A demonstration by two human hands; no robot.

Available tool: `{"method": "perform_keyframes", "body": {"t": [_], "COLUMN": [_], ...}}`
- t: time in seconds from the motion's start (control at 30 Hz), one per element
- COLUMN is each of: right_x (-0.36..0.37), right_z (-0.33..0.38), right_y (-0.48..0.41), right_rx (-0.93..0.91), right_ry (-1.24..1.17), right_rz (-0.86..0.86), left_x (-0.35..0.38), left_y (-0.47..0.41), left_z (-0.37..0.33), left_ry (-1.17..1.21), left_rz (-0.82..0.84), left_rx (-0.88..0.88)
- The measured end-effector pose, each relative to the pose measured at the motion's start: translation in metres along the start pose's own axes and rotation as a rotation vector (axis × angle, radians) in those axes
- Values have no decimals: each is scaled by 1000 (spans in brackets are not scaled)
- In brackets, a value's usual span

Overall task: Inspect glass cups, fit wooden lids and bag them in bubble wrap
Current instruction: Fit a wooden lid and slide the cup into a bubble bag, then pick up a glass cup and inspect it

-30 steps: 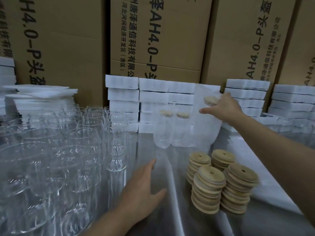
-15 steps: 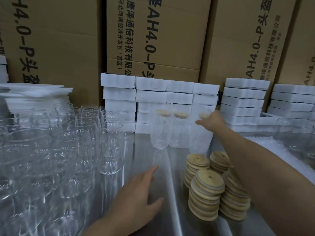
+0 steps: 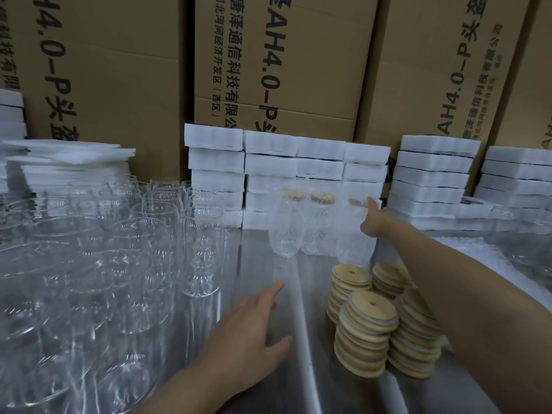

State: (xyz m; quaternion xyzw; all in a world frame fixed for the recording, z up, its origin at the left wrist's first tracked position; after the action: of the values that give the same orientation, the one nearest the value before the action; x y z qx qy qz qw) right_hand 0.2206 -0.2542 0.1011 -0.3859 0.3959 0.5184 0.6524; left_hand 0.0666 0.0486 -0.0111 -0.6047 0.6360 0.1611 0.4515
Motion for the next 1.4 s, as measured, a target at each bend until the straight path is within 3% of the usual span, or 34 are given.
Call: {"method": "perform_keyframes", "body": {"t": [0.03, 0.1, 0.2, 0.27, 0.33, 0.4, 0.5, 0.6, 0.73, 0.9, 1.07, 1.27, 1.4], "right_x": [-4, -23, -59, -71, -71, -54, -1, 51, 78, 84, 93, 87, 84], "right_z": [3, 20, 73, 117, 157, 192, 231, 244, 238, 233, 236, 235, 211], "right_y": [4, 14, 45, 69, 92, 116, 151, 170, 167, 164, 157, 152, 154], "right_rx": [7, -43, -301, -459, -574, -669, -835, -892, -800, -811, -780, -801, -720], "right_ry": [37, 80, -9, -134, -279, -380, -145, -33, -44, -166, -110, -169, -327], "right_rz": [-4, -179, -585, -690, -642, -439, -61, 95, 79, -5, 66, -44, -167], "left_x": [0, 0, -1, -2, -3, -6, -10, -13, -18, -22, -22, -24, -24], "left_y": [0, -1, -2, -3, -3, -5, -6, -6, -6, -9, -9, -10, -13], "left_z": [0, 1, 2, 4, 7, 10, 12, 15, 19, 24, 26, 29, 34], "left_ry": [-3, -14, -18, -10, -2, 20, 85, 103, 92, 70, 92, 89, 143], "left_rz": [2, 4, 9, 20, 22, 20, 32, -2, -59, -96, -87, -118, -117], "left_rx": [-4, -8, -22, -53, -88, -132, -218, -283, -355, -415, -441, -459, -505]}}
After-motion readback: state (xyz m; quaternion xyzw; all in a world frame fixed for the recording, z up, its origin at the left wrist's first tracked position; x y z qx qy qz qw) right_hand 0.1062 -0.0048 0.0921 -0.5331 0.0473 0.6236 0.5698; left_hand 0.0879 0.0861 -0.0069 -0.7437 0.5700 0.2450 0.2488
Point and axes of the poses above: each hand's wrist, its own y-axis away from the middle knuckle, its own x-axis out of the palm, z = x × y, the point moved 5 cm from there along -y, towards the middle knuckle, and after that the axes turned 14 degrees about -x, right-handed, at the moved point
